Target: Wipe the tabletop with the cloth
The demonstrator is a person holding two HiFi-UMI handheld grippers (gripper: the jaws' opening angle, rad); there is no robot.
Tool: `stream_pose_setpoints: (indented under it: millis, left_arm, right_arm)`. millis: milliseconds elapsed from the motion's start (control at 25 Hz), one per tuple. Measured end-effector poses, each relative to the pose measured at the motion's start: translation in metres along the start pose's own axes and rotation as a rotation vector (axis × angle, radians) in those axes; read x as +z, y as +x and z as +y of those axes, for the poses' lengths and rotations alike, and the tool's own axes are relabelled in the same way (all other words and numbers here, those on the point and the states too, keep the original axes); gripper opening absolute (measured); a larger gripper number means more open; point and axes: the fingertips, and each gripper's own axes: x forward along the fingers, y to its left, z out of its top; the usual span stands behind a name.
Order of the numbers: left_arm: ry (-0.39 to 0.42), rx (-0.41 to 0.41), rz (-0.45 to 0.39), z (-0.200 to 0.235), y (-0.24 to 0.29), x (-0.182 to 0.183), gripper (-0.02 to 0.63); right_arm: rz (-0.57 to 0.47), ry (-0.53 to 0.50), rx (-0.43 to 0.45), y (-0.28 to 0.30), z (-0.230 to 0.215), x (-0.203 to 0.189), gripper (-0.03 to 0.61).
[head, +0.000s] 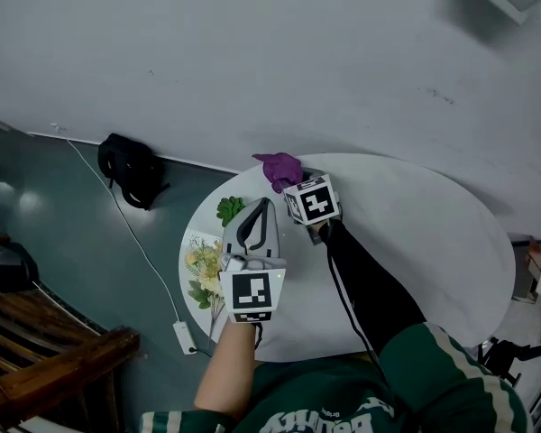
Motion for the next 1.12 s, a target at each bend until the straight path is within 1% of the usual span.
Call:
stream_pose_setpoints:
  millis: [80, 320, 560, 680, 840, 1000, 1120]
  left_arm:
    - [-0.001, -0.001, 0.002, -0.005, 0.003, 0.001, 0.002]
    - [0.014, -0.005, 0.001, -0.03, 0.008, 0.006, 0.002]
    - [0.028, 0.034, 0.029, -0.056, 0.014, 0.002, 0.002]
    - [0.031, 0.046, 0.044, -0.073, 0.017, 0.004, 0.002]
    - [0.038, 0.047, 0.049, -0.098, 0.027, 0.009, 0.002]
    - [0.04, 0.028, 0.058, -0.129, 0.042, 0.009, 0.002]
    - [0.046, 0.005, 0.065, -0.154, 0.056, 0.009, 0.002]
  right_arm:
    - [0.002, 0.005, -0.008, -0.003, -0.005, -0.003, 0.14]
    - [-0.007, 0.069, -0.036, -0.017, -0.035, -0.011, 0.14]
    - [-0.026, 0.091, -0.032, -0.041, -0.071, -0.023, 0.14]
    - [-0.028, 0.12, -0.031, -0.057, -0.095, -0.032, 0.14]
    - [-0.037, 0.17, -0.052, -0.081, -0.135, -0.046, 0.14]
    - [-0.035, 0.221, -0.082, -0.108, -0.18, -0.069, 0.135]
    - [-0.043, 0.235, -0.107, -0.128, -0.209, -0.081, 0.135]
